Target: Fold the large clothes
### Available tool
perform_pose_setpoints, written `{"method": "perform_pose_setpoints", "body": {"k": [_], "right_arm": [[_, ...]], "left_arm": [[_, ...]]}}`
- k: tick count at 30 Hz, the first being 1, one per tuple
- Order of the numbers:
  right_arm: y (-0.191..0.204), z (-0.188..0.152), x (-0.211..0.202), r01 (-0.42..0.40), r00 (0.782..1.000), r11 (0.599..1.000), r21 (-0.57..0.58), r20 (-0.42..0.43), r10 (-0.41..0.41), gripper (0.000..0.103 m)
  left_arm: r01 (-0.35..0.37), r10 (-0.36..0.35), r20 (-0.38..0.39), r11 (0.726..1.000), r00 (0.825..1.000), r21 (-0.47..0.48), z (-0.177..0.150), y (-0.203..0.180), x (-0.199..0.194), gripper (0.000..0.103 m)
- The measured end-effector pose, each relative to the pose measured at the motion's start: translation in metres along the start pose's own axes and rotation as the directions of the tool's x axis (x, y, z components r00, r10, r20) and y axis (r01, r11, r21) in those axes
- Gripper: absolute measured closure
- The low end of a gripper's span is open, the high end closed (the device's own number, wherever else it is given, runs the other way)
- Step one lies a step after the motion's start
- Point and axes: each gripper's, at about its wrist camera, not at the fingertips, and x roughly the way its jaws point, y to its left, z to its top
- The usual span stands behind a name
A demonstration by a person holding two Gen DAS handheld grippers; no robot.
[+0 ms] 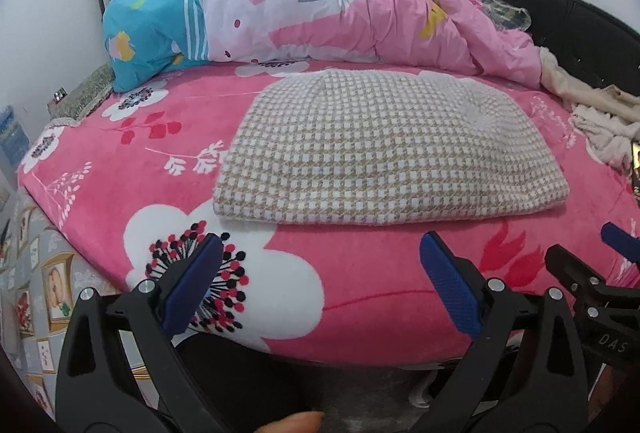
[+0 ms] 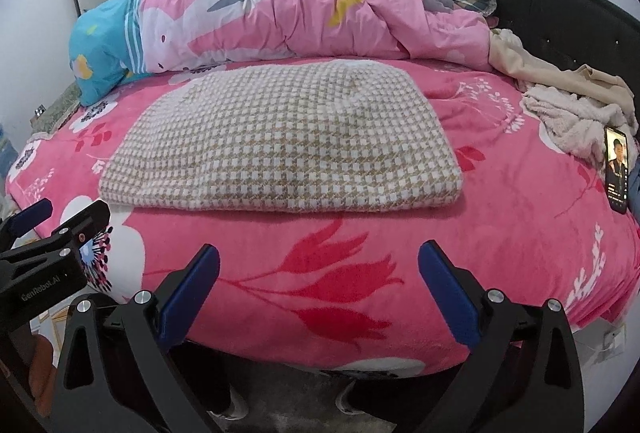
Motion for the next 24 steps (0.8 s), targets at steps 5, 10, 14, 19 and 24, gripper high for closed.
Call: {"method": "perform_pose_setpoints", "body": {"k": [5,10,14,19,24], "right_arm": [[-0.0003,-0.0005,0.0001,0.006,1.0,1.0,-0.003,0.0,-0.006,0.006],[-0.0024,-0.0007,0.0006,0.01,1.0,1.0,0.003,-0.006,-0.01,0.006],[-0.0018,-0.0002,0.0004,0.012,1.0,1.0,0.001,-0.007,-0.012,0.006],[0.0,0.0003,-0.0009,0.015,1.0,1.0,-0.003,-0.001,-0.015,0.006],[0.002,0.0003,-0.0004,0.016,1.0,1.0,-0.006,-0.006,-0.016,0.006]], "left_arm": [[0.01,-0.01,-0.012,1.0,1.0,-0.007,-0.001,0.0003,0.0018,0.008],[0.015,-0.015,-0.018,1.0,1.0,-0.01,-0.0007,0.0005,0.0028,0.008],[0.018,-0.018,-0.019,1.0,1.0,-0.01,-0.0009,0.0014,0.0029,0.008],[0.021,-0.021,-0.024,1.0,0.999,-0.009,-0.0024,0.0016,0.0041,0.008],[0.022,-0.023,-0.031,1.0,0.999,-0.017,-0.0038,0.0016,0.0057,0.008]]}}
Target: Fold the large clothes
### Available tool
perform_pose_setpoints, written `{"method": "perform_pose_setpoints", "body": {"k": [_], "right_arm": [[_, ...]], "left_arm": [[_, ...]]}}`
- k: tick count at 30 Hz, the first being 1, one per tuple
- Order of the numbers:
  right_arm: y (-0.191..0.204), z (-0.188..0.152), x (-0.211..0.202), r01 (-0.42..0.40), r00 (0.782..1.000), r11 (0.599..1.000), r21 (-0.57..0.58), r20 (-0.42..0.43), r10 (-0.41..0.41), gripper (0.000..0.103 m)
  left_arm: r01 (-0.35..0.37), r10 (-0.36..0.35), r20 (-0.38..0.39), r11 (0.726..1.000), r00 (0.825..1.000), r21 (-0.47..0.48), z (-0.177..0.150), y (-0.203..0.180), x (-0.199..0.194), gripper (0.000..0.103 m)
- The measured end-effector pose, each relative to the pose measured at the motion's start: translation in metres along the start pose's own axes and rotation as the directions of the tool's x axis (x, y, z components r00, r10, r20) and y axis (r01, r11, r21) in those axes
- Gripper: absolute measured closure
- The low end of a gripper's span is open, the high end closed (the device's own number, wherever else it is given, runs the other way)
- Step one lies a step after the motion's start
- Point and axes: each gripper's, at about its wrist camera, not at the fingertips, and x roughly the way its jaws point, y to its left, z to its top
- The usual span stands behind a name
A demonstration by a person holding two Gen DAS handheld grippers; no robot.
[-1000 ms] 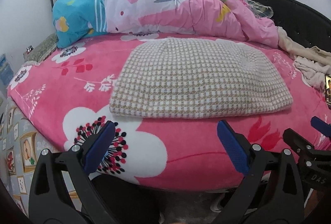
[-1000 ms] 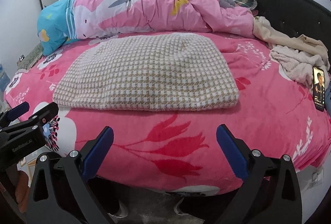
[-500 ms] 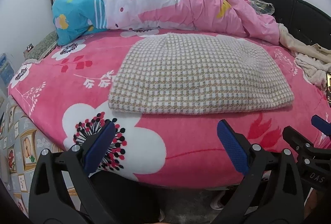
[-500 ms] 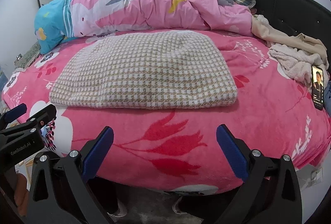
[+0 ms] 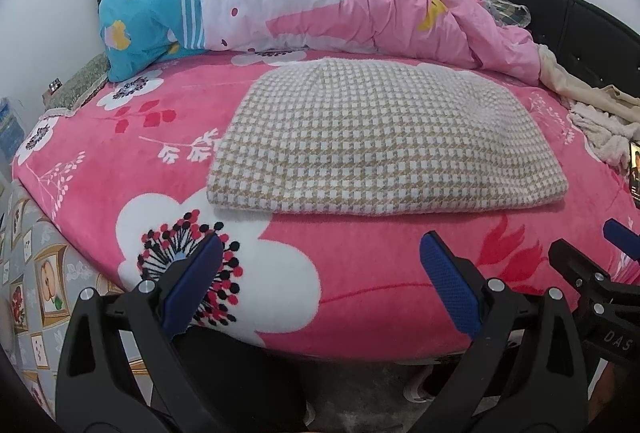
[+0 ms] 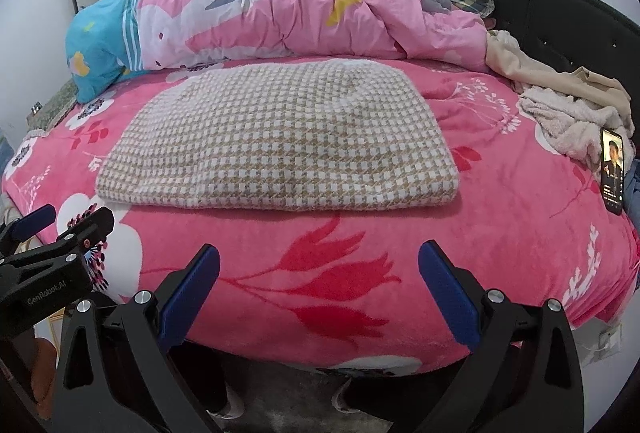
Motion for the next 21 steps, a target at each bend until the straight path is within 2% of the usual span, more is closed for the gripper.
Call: {"method": "perform_pose_setpoints", "body": {"k": [21], "right_arm": [[0.0011,0.001,0.0044,0.0,1.0,1.0,-0.004,-0.016,0.0,0.006]], "left_arm": [[0.026,-0.025,-0.032,1.0,0.999,0.017,-0.0035,-0.0079,0.0066,0.008]]}}
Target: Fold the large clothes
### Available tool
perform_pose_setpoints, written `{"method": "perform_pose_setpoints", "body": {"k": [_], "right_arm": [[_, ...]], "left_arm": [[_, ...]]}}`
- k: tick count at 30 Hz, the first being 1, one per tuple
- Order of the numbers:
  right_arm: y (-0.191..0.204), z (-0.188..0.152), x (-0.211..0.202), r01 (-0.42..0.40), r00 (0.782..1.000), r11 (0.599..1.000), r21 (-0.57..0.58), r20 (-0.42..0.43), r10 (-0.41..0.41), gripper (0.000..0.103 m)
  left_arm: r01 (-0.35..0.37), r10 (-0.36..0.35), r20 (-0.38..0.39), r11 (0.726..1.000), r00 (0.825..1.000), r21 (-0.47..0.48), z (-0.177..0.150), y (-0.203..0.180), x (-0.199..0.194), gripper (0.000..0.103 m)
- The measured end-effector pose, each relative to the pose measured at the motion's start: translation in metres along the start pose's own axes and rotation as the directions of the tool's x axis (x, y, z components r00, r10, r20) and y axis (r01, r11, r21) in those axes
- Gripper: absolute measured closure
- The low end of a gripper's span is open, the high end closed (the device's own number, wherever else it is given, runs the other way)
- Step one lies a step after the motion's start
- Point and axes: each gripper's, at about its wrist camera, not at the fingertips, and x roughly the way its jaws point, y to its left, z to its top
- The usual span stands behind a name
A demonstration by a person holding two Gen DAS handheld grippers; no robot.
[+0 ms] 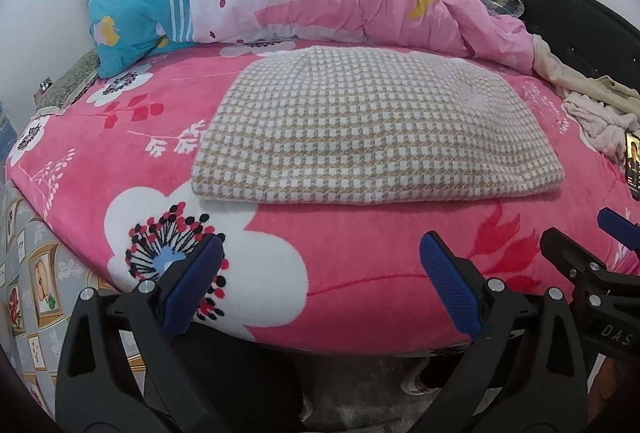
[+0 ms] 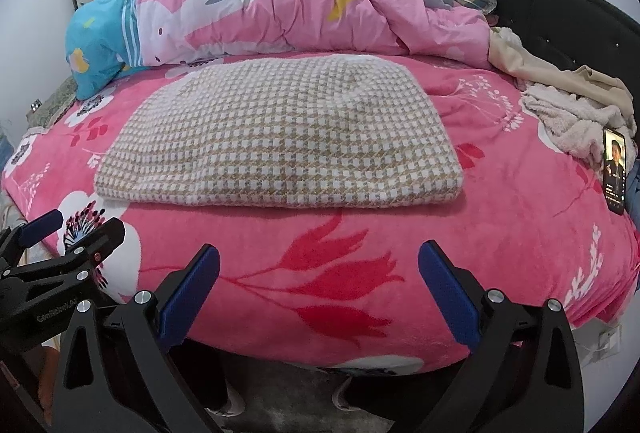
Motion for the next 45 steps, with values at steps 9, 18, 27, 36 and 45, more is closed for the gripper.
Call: {"method": "perform_pose_setpoints", "body": {"k": [9,18,27,36,45], "right_arm": [[0.0005,0.0002,0.0006,0.003,1.0,1.0,-0.004,-0.002,-0.003,0.006],[-0.0005,0.0021,0.0013,0.003,1.0,1.0,-0.012,-0.001,-0.003,0.006],[-0.0002,0.0026,0.0016,0.004,1.0,1.0,-0.015,-0.001,-0.004,0.006],[-0.0005,0.0031,0.0016,0.006,1.0,1.0,-0.02,-0.002,-0.006,0.006],[-0.0015,0.0022,0.0016,0.007,1.0,1.0,-0.025,0.0,-0.007,0.006]], "left_arm": [[-0.001,0.001,-0.002,1.0,1.0,-0.004,0.0003,-0.0004,-0.0001,0.008],[-0.001,0.001,0.002,1.0,1.0,-0.001,0.002,0.0009,0.0002,0.008],[0.002,-0.002,0.003,1.0,1.0,-0.008,0.0035,0.0032,0.0005,0.008],[0.002,-0.002,0.0,1.0,1.0,-0.016,0.0016,0.0057,0.0007,0.008],[0.001,-0.001,0.003,1.0,1.0,-0.017,0.0023,0.0058,0.0,0.008]]}}
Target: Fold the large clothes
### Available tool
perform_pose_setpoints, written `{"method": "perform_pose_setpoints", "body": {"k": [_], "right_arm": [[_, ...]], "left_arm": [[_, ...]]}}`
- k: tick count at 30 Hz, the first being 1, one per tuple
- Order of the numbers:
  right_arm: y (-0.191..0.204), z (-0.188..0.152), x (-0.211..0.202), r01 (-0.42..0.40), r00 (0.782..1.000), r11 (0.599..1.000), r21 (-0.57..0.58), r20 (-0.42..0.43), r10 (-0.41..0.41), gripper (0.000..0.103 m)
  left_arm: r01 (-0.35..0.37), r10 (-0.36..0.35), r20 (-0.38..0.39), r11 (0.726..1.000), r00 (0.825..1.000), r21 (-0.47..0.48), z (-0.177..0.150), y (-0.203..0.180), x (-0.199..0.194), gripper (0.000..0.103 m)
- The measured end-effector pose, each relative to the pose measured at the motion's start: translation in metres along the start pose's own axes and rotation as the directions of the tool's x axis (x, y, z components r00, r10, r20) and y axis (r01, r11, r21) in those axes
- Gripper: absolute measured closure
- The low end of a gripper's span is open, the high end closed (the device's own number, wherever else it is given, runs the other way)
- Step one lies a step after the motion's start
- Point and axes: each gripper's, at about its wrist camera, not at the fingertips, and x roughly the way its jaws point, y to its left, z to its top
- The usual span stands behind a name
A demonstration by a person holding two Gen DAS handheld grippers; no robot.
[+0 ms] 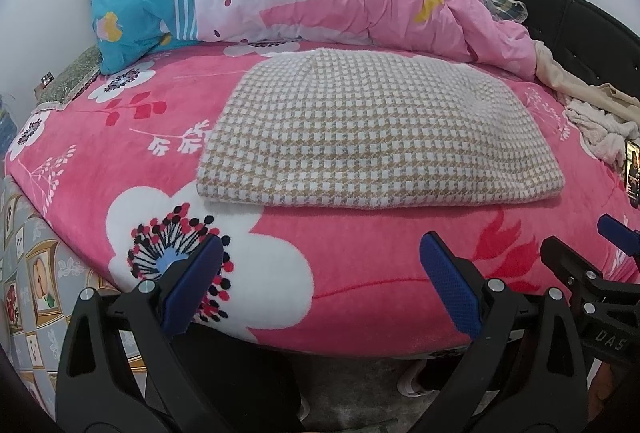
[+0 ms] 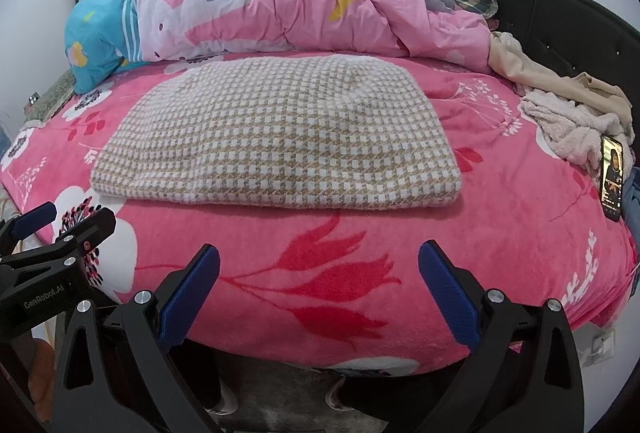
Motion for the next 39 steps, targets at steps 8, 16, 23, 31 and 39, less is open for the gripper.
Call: {"method": "perform_pose_setpoints", "body": {"k": [8,16,23,31,39], "right_arm": [[0.0008,-0.0006,-0.0006,0.0,1.0,1.0,-0.006,-0.003,0.0,0.006],[0.0021,-0.0004,-0.0005,0.0,1.0,1.0,-0.009,-0.002,0.0,0.006],[0.0028,-0.0007,-0.0012,0.0,1.0,1.0,-0.008,-0.002,0.0,0.006],[0.0026,-0.0013,0.0008,-0.009,1.0,1.0,-0.017,-0.007,0.009,0.006],[0.0025,-0.0011,0.0007,-0.011,1.0,1.0,-0.018,-0.008,0.011,0.006]], "left_arm": [[0.001,-0.001,0.0,1.0,1.0,-0.002,0.0004,0.0005,-0.0005,0.008],[0.001,-0.001,0.001,1.0,1.0,-0.001,0.0002,0.0009,-0.0007,0.008],[0.002,-0.002,0.0,1.0,1.0,-0.001,0.0,0.0018,-0.0003,0.008],[0.001,-0.001,0.001,1.0,1.0,-0.002,-0.0003,0.0012,-0.0003,0.008],[0.002,-0.002,0.001,1.0,1.0,-0.001,0.0008,0.0022,-0.0007,0.008]]}}
